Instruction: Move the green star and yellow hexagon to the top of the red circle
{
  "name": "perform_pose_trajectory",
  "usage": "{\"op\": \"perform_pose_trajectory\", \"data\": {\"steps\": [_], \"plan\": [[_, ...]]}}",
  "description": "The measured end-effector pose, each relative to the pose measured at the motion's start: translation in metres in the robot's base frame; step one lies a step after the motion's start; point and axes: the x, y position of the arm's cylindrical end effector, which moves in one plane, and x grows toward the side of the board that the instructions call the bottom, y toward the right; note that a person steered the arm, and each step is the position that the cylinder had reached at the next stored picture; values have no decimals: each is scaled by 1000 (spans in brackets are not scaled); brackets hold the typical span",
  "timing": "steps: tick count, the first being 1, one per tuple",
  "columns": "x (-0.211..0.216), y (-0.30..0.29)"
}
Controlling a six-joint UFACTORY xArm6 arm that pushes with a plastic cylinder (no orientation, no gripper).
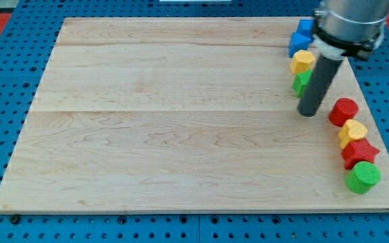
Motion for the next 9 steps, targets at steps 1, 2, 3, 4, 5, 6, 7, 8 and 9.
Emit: {"op": "perform_pose_trajectory", "data": {"steps": [1,2,3,4,5,6,7,8,9], "plan": [[-26,-47],[-78,-44],[-86,1],[-68,15],[-62,5],[-60,46],[-60,51],[-60,41],[-60,6]]}}
